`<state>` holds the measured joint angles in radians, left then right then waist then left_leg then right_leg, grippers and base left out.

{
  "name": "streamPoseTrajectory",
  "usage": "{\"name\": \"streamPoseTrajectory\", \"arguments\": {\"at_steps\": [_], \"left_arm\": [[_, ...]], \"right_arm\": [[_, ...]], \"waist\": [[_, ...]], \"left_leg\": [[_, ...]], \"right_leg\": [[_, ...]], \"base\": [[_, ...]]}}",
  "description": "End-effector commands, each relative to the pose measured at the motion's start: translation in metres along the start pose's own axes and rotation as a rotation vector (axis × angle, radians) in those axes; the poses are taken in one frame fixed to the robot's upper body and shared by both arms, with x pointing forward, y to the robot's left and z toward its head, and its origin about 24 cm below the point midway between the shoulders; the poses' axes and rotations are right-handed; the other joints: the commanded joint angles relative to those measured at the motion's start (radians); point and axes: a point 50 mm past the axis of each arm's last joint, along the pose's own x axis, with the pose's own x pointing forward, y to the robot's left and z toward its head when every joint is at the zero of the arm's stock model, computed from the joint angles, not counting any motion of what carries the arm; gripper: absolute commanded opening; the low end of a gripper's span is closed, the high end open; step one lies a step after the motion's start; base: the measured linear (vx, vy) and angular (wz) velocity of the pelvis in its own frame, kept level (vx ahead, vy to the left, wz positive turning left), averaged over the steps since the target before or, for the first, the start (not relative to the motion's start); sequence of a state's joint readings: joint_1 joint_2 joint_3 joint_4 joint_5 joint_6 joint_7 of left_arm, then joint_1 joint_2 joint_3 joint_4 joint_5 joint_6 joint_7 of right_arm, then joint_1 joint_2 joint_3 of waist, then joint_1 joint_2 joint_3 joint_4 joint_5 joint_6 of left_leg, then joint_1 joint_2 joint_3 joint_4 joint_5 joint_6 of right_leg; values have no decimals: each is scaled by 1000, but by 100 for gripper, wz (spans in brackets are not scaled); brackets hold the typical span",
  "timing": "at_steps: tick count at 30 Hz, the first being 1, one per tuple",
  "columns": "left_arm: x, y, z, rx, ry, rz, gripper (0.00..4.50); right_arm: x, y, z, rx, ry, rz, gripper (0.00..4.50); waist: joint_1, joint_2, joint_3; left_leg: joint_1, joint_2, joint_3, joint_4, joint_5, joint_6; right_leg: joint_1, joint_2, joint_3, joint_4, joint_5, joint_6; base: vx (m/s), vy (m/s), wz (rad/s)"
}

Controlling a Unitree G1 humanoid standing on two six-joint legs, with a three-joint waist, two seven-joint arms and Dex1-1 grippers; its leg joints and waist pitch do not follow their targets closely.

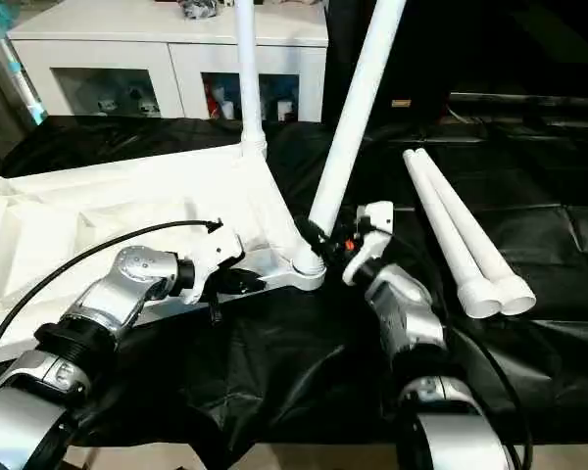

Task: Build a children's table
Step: Insert table leg to table base

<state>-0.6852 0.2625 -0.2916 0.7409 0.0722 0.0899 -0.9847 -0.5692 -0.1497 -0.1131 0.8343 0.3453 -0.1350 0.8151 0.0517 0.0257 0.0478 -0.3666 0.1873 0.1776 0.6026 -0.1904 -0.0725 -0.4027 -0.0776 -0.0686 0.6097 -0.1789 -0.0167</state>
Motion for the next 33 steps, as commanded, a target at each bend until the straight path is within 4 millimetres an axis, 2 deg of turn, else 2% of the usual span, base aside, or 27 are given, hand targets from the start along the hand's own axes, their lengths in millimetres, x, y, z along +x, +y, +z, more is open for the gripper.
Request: {"name": "streamPoseTrajectory", "arguments": {"at_steps": [1, 3, 4, 5, 8, 13, 18, 23, 28, 33], "left_arm": [[-11, 7, -17, -40, 57, 73, 0], [-12, 8, -17, -35, 60, 75, 0], [-12, 9, -17, -33, 61, 76, 0], [-12, 9, -17, -32, 62, 76, 0], [-12, 9, -16, -26, 65, 71, 0], [-12, 9, -14, -16, 66, 62, 0], [-14, 7, -14, 8, 87, 6, 0], [-16, 7, -14, 25, 103, -24, 0], [-17, 6, -14, 42, 116, -43, 0], [-18, 6, -12, 66, 128, -63, 0]], "right_arm": [[-23, -14, -14, -18, 95, -68, 188], [-26, -15, -8, -46, 82, -58, 188], [-26, -15, -7, -51, 79, -56, 188], [-27, -16, -6, -56, 75, -55, 188], [-27, -19, -1, -82, 82, -63, 188], [-20, -18, 4, -102, 96, -59, 188], [-10, -15, 6, -149, 220, 11, 188], [-5, -12, 11, -169, 299, 143, 188], [-6, -10, 11, -185, 369, 244, 188], [-11, -9, 9, -187, 429, 317, 188]], "waist": [[3, -7, -60], [4, -3, -59], [3, -5, -59], [4, -1, -60], [5, -2, -62], [4, 0, -59], [-3, -1, -58], [-8, -1, -60], [0, -2, -63], [7, -6, -62]], "left_leg": [[3, 39, -12, -78, -218, 78], [5, 39, -13, -79, -234, 75], [6, 39, -13, -80, -236, 74], [5, 40, -14, -80, -235, 73], [4, 40, -13, -80, -219, 77], [6, 40, -14, -82, -250, 67], [3, 39, -17, -84, -254, 62], [0, 39, -15, -79, -237, 73], [1, 42, -11, -76, -199, 93], [3, 43, -9, -76, -201, 94]], "right_leg": [[52, -70, 42, -84, -282, -226], [51, -71, 43, -87, -311, -218], [51, -70, 43, -89, -314, -217], [51, -71, 43, -87, -309, -219], [51, -69, 43, -83, -256, -232], [49, -69, 43, -89, -301, -225], [52, -68, 42, -88, -317, -219], [53, -68, 42, -84, -271, -237], [55, -68, 41, -75, -188, -266], [55, -69, 41, -76, -208, -264]], "base": [[0, 0, 0], [0, 0, 0], [0, 0, 0], [0, 0, 0], [0, 0, 0], [0, 0, 0], [0, 0, 0], [0, 0, 0], [0, 0, 0], [0, 0, 0]]}}
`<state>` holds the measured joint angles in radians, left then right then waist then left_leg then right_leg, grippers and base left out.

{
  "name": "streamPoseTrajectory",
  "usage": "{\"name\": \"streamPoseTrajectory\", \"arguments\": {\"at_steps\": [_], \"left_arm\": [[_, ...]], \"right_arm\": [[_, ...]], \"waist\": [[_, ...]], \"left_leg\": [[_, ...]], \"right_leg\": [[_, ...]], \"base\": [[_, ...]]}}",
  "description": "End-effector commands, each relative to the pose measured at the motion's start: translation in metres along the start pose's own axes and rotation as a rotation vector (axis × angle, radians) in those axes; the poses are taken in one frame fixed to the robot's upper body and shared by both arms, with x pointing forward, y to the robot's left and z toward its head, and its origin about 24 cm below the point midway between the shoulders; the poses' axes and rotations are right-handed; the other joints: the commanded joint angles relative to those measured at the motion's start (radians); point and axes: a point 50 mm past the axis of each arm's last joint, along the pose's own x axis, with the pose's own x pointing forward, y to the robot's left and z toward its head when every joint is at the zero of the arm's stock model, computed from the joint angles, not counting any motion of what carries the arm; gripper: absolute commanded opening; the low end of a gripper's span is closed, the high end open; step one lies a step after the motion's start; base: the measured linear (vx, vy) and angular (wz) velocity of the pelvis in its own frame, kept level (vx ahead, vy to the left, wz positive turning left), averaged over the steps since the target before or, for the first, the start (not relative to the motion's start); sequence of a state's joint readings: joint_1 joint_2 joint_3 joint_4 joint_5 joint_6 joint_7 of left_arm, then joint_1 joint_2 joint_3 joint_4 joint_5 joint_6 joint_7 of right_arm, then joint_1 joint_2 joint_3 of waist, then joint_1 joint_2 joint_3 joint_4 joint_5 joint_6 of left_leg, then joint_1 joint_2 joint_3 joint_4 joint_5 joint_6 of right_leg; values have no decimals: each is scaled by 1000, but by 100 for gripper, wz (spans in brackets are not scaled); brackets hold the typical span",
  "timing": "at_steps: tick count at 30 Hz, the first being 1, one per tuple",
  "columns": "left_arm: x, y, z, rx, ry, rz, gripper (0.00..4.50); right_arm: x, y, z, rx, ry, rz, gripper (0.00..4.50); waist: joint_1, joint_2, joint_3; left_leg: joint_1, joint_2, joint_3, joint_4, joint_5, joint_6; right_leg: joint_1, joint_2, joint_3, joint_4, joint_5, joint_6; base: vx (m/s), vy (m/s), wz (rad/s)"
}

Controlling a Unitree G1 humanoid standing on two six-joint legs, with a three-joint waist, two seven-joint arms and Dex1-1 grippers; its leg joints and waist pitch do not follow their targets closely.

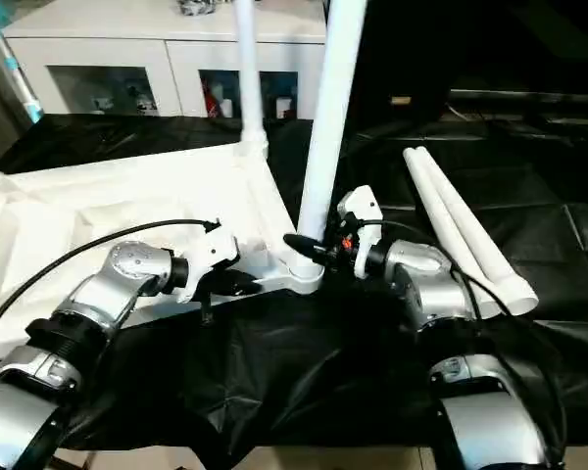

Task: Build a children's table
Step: Insert table leg to table base

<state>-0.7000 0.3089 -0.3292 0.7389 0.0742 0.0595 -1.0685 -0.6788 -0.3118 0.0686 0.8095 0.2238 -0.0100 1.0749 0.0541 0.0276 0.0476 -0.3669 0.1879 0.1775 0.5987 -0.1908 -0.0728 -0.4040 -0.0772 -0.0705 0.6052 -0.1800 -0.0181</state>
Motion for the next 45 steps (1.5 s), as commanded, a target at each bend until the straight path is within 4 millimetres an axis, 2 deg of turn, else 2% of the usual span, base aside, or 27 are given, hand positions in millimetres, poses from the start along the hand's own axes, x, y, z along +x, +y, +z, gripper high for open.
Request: {"name": "streamPoseTrajectory", "arguments": {"at_steps": [1, 11, 12, 13, 21, 22, 24, 25, 26, 27, 28, 30, 36, 37, 39, 44, 45], "left_arm": [[-10, 3, -12, 5, 92, 6, 0], [-9, 3, -11, 10, 90, 1, 0], [-8, 3, -11, 8, 90, 7, 0], [-8, 4, -11, 8, 89, 8, 0], [-9, 6, -11, -1, 84, 28, 0], [-9, 6, -11, -2, 84, 28, 0], [-9, 6, -11, -2, 86, 30, 0], [-9, 6, -12, -2, 87, 32, 0], [-9, 6, -12, -2, 87, 32, 0], [-8, 7, -11, 1, 89, 34, 0], [-8, 7, -11, 1, 89, 34, 0], [-8, 7, -11, 3, 90, 32, 0], [-6, 7, -9, 17, 91, 18, 0], [-6, 6, -8, 22, 91, 11, 0], [-6, 6, -8, 23, 91, 10, 0], [-6, 1, -8, 47, 89, -44, 0], [-6, -1, -8, 54, 92, -62, 0]], "right_arm": [[-11, 1, -25, 59, 132, 14, 188], [-12, -5, -24, 122, 73, -48, 188], [-14, -8, -24, 152, 38, -103, 188], [-15, -9, -25, 163, 31, -113, 188], [-28, -3, -45, 239, -19, -194, 188], [-29, -2, -46, 240, -18, -193, 188], [-30, 1, -50, 242, -17, -190, 188], [-30, 6, -52, 238, -23, -184, 188], [-30, 6, -52, 238, -23, -184, 188], [-29, 11, -53, 220, -25, -178, 188], [-29, 11, -53, 220, -25, -178, 188], [-28, 14, -52, 195, -17, -164, 188], [-18, 17, -43, 128, 31, -102, 188], [-16, 16, -41, 118, 48, -89, 188], [-15, 17, -41, 113, 56, -84, 188], [-7, 17, -38, 67, 170, 48, 188], [-6, 16, -37, 61, 198, 79, 188]], "waist": [[7, -7, -61], [7, -7, -60], [8, -2, -61], [7, -3, -60], [8, 1, -56], [8, 4, -58], [9, 2, -59], [10, 9, -58], [9, 7, -60], [11, 12, -60], [9, 9, -61], [10, 12, -61], [7, 13, -59], [6, 9, -57], [7, 12, -57], [4, -3, -54], [6, 0, -56]], "left_leg": [[3, 43, -9, -72, -201, 93], [4, 43, -10, -74, -212, 81], [4, 43, -11, -75, -211, 81], [4, 44, -11, -75, -214, 80], [7, 43, -13, -81, -261, 64], [7, 43, -15, -81, -257, 62], [8, 44, -13, -81, -254, 63], [7, 45, -14, -83, -251, 64], [7, 44, -14, -82, -251, 63], [7, 43, -14, -82, -247, 64], [7, 43, -14, -83, -252, 65], [7, 43, -14, -83, -249, 66], [7, 42, -15, -85, -270, 56], [7, 42, -15, -86, -272, 56], [7, 42, -15, -86, -276, 54], [4, 42, -14, -84, -260, 65], [4, 42, -13, -83, -244, 69]], "right_leg": [[56, -70, 44, -73, -214, -259], [55, -70, 44, -75, -238, -251], [54, -72, 43, -75, -238, -253], [53, -71, 44, -76, -239, -253], [50, -69, 43, -86, -303, -229], [51, -72, 43, -84, -296, -231], [51, -71, 45, -84, -276, -235], [51, -67, 43, -84, -244, -237], [52, -68, 43, -81, -236, -240], [54, -68, 43, -81, -222, -242], [55, -68, 42, -81, -223, -241], [55, -69, 42, -81, -220, -242], [53, -69, 42, -89, -289, -223], [52, -68, 42, -90, -293, -222], [51, -69, 43, -90, -301, -218], [50, -72, 44, -91, -327, -214], [52, -72, 44, -88, -310, -216]], "base": [[0, 0, 0], [0, 0, 0], [0, 0, 0], [0, 0, 0], [0, 0, 0], [0, 0, 0], [0, 0, 0], [0, 0, 0], [0, 0, 0], [0, 0, 0], [0, 0, 0], [0, 0, 0], [0, 0, 0], [0, 0, 0], [0, 0, 0], [0, 0, 0], [0, 0, 0]]}}
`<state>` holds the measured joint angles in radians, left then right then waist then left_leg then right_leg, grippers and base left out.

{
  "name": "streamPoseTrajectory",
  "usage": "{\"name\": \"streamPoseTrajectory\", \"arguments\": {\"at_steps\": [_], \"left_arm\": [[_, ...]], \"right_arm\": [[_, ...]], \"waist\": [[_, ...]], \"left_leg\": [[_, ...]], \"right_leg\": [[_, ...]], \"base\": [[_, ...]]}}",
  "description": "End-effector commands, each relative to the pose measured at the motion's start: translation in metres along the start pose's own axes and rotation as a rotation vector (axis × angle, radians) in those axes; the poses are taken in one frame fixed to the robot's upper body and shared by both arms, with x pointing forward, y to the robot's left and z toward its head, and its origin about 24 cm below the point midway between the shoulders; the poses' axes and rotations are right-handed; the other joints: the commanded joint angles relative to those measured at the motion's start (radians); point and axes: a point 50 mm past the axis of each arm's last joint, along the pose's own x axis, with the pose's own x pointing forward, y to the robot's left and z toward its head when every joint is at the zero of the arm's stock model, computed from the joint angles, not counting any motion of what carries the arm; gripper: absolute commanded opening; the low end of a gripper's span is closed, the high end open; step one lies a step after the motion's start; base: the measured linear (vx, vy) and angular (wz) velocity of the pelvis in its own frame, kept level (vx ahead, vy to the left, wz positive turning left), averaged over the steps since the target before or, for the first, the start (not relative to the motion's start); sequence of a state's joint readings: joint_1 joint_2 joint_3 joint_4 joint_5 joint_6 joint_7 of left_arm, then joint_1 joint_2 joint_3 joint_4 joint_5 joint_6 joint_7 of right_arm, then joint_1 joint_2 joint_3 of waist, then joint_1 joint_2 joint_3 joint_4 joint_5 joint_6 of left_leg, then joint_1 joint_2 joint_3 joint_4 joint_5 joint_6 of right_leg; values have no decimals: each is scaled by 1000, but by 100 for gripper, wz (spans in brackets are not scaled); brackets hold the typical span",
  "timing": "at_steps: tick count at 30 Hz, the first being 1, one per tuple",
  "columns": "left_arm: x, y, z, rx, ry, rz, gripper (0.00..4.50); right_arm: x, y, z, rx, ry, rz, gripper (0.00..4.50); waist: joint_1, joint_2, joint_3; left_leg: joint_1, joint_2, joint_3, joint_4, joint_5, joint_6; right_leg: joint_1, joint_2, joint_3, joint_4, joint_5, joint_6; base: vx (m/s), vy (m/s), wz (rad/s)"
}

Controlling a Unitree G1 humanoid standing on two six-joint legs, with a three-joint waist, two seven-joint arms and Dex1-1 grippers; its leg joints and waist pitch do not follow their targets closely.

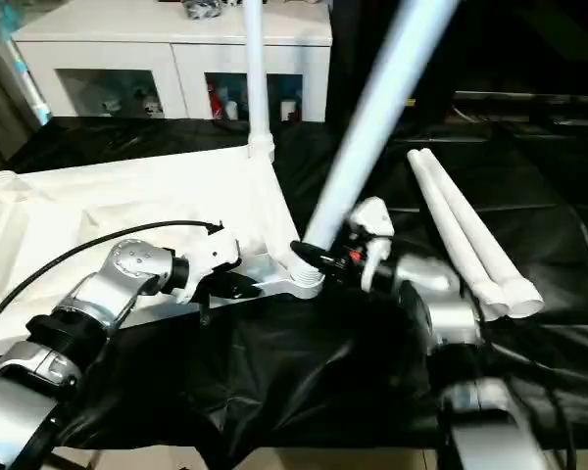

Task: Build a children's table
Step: Insert table leg to table base

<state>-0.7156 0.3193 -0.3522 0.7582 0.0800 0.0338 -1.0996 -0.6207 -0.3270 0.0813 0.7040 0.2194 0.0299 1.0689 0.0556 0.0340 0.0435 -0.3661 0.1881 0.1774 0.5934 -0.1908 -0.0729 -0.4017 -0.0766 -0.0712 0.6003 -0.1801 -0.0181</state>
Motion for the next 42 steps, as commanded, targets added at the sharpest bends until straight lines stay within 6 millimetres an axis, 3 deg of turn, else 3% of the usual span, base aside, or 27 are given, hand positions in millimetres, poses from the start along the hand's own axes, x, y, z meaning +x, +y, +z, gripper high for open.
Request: {"name": "streamPoseTrajectory", "arguments": {"at_steps": [1, 3, 6, 19, 26, 30, 32, 33, 34, 36, 39, 41, 42], "left_arm": [[-5, -3, -9, 25, 72, -33, 0], [-5, -5, -9, 32, 75, -46, 0], [-6, -8, -10, 48, 78, -78, 0], [-14, -13, -6, 103, 68, -145, 0], [-14, -14, -6, 100, 68, -141, 0], [-13, -11, -4, 61, 56, -104, 0], [-13, -9, -2, 46, 51, -86, 0], [-13, -8, -1, 35, 44, -75, 0], [-12, -6, 2, 20, 33, -58, 0], [-11, 1, 10, -24, 13, 5, 0], [-10, 6, 16, -40, 20, 58, 0], [-3, 15, 22, -127, 27, 195, 0], [3, 19, 26, -207, 28, 286, 0]], "right_arm": [[-1, 10, -35, 73, 189, 84, 188], [0, 10, -34, 69, 208, 109, 188], [0, 8, -33, 69, 242, 157, 188], [-3, 10, -31, 23, 244, 251, 188], [-4, 17, -43, 32, 223, 246, 188], [-2, 12, -53, 59, 222, 59, 188], [-1, 10, -56, 63, 229, 4, 188], [-1, 9, -57, 66, 233, -34, 188], [1, 7, -59, 66, 238, -88, 188], [6, 2, -63, 95, 256, -237, 188], [11, -1, -64, 110, 269, -316, 188], [21, -5, -62, 133, 279, -445, 188], [28, -6, -61, 165, 276, -523, 188]], "waist": [[4, -9, -51], [4, -14, -50], [4, -14, -47], [5, -14, -37], [6, -11, -37], [4, -8, -33], [-6, -10, -20], [-6, -10, -20], [-13, -11, -18], [-24, -8, -16], [-32, -5, -17], [-36, -3, -15], [-39, -2, -17]], "left_leg": [[-1, 43, -14, -78, -229, 75], [0, 44, -11, -78, -212, 83], [0, 47, -11, -79, -200, 95], [6, 52, -11, -88, -246, 81], [6, 51, -10, -90, -249, 76], [9, 50, -11, -96, -272, 62], [18, 47, -16, -103, -373, 34], [18, 47, -16, -103, -373, 34], [23, 45, -23, -105, -422, 17], [24, 44, -31, -107, -452, 2], [20, 41, -39, -109, -465, -3], [20, 41, -39, -112, -472, -2], [26, 40, -37, -109, -468, -11]], "right_leg": [[51, -72, 44, -79, -287, -224], [49, -71, 45, -78, -255, -230], [48, -71, 43, -74, -231, -246], [45, -72, 47, -77, -243, -252], [47, -73, 47, -79, -229, -256], [45, -72, 46, -84, -280, -245], [37, -76, 47, -101, -455, -203], [37, -76, 47, -101, -455, -203], [32, -78, 47, -111, -560, -165], [28, -80, 46, -117, -623, -133], [30, -80, 40, -119, -632, -117], [28, -76, 38, -121, -605, -122], [24, -74, 38, -118, -571, -141]], "base": [[0, 0, 0], [0, 0, 0], [0, 0, 0], [0, 0, 0], [0, 0, 0], [0, 0, 0], [0, 0, 0], [0, 0, 0], [0, 0, 0], [0, 0, 0], [0, 0, 0], [0, 0, 0], [0, 0, 0]]}}
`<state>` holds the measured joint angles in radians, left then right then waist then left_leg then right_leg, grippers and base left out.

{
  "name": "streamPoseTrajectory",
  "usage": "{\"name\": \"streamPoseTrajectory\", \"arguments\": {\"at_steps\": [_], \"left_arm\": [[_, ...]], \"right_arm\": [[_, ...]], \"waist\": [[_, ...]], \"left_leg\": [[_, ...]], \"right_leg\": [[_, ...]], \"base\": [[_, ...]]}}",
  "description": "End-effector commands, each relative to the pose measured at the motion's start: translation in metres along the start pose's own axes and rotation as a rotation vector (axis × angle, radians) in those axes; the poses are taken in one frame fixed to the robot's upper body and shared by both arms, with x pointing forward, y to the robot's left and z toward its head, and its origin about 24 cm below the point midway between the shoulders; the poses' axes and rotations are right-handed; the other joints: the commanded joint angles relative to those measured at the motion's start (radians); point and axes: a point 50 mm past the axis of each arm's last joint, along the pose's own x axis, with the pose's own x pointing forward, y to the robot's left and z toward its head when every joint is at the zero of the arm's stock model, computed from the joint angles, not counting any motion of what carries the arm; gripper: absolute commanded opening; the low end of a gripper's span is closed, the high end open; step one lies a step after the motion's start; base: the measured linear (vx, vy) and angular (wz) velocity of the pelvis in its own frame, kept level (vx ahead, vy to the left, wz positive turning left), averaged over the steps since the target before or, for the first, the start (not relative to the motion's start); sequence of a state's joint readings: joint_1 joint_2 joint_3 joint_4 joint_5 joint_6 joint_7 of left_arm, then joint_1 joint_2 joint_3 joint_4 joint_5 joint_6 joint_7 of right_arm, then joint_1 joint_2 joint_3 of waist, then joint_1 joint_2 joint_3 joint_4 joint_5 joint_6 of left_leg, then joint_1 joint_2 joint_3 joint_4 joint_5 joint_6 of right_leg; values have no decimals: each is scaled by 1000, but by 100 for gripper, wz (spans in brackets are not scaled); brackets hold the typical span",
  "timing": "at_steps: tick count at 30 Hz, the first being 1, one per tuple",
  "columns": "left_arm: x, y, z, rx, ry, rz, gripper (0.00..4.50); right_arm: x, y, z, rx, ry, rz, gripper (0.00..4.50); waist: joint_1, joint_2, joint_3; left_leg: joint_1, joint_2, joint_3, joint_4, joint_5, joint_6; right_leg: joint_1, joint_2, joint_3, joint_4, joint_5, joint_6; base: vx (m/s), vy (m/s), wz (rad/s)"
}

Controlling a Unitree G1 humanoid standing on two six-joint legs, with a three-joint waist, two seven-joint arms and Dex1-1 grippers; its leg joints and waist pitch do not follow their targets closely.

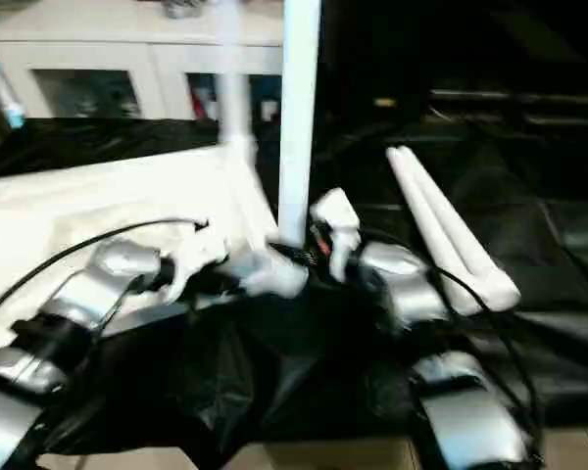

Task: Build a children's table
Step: Insert table leg to table base

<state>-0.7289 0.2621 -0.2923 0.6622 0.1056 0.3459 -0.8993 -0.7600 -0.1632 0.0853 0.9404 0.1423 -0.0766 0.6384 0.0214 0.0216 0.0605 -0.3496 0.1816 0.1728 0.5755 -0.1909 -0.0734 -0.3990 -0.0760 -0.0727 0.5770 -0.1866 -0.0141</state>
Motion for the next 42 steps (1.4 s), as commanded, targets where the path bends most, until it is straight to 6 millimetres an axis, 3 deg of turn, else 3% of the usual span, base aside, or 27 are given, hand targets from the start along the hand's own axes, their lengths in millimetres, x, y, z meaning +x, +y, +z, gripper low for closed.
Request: {"name": "streamPoseTrajectory", "arguments": {"at_steps": [1, 2, 4, 6, 10, 18, 19, 26, 27, 28, 30, 31, 33, 38, 42], "left_arm": [[0, 5, 17, -24, -30, 69, 0], [3, 6, 19, -55, -29, 114, 0], [10, 4, 23, -95, -29, 166, 0], [24, -5, 31, -168, -47, 219, 0], [41, -22, 40, -196, -49, 219, 0], [37, -15, 37, -207, -33, 263, 0], [36, -14, 37, -207, -33, 266, 0], [34, -13, 34, -199, -30, 265, 0], [34, -13, 34, -193, -32, 261, 0], [34, -13, 34, -192, -32, 260, 0], [33, -12, 35, -181, -38, 257, 0], [33, -12, 35, -176, -41, 256, 0], [32, -11, 35, -161, -47, 252, 0], [30, -11, 36, -138, -57, 236, 0], [27, -12, 36, -87, -80, 189, 0]], "right_arm": [[-22, -9, -64, 100, 311, -197, 188], [-19, -8, -64, 115, 314, -235, 188], [-15, -6, -65, 148, 320, -282, 188], [-9, -1, -67, 210, 342, -369, 188], [2, 9, -66, 204, 355, -379, 188], [10, 15, -60, 198, 343, -359, 188], [10, 16, -59, 198, 343, -356, 188], [15, 18, -54, 178, 326, -327, 188], [16, 18, -51, 181, 310, -320, 244], [16, 18, -50, 180, 304, -322, 258], [18, 17, -46, 181, 285, -315, 267], [18, 17, -45, 183, 277, -312, 279], [19, 16, -41, 180, 254, -303, 306], [22, 14, -30, 168, 198, -280, 339], [23, 11, -17, 130, 132, -219, 384]], "waist": [[-4, 9, -33], [0, 3, -33], [3, 6, -29], [5, 4, -34], [14, 1, -35], [19, 0, -38], [20, 4, -40], [17, 3, -39], [17, 3, -39], [17, 3, -39], [17, 5, -42], [16, 0, -43], [18, 5, -42], [20, 5, -46], [23, 5, -56]], "left_leg": [[12, 44, -33, -90, -469, -13], [16, 39, -30, -86, -469, 3], [5, 40, -32, -89, -441, 24], [9, 39, -25, -85, -424, 30], [1, 39, -21, -87, -391, 47], [-5, 39, -19, -89, -346, 60], [-4, 40, -20, -89, -349, 59], [-2, 40, -22, -92, -369, 50], [-3, 41, -22, -92, -374, 48], [-2, 41, -23, -92, -378, 48], [-1, 41, -22, -91, -373, 48], [-4, 41, -21, -89, -357, 50], [-6, 42, -19, -90, -342, 57], [-8, 41, -16, -87, -297, 68], [-14, 43, -13, -78, -215, 91]], "right_leg": [[20, -73, 38, -96, -563, -147], [18, -73, 36, -104, -581, -142], [22, -77, 39, -104, -569, -145], [19, -75, 43, -103, -529, -160], [24, -74, 46, -97, -459, -175], [32, -74, 47, -90, -400, -189], [33, -76, 47, -90, -406, -190], [29, -76, 45, -97, -466, -165], [29, -76, 45, -97, -464, -165], [28, -76, 46, -97, -464, -166], [28, -77, 47, -97, -455, -175], [31, -77, 49, -93, -427, -179], [32, -76, 48, -91, -406, -187], [38, -77, 48, -85, -353, -211], [47, -78, 48, -71, -237, -247]], "base": [[0, 0, 0], [0, 0, 0], [0, 0, 0], [0, 0, 0], [0, 0, 0], [0, 0, 0], [0, 0, 0], [0, 0, 0], [0, 0, 0], [0, 0, 0], [0, 0, 0], [0, 0, 0], [0, 0, 0], [0, 0, 0], [0, 0, 0]]}}
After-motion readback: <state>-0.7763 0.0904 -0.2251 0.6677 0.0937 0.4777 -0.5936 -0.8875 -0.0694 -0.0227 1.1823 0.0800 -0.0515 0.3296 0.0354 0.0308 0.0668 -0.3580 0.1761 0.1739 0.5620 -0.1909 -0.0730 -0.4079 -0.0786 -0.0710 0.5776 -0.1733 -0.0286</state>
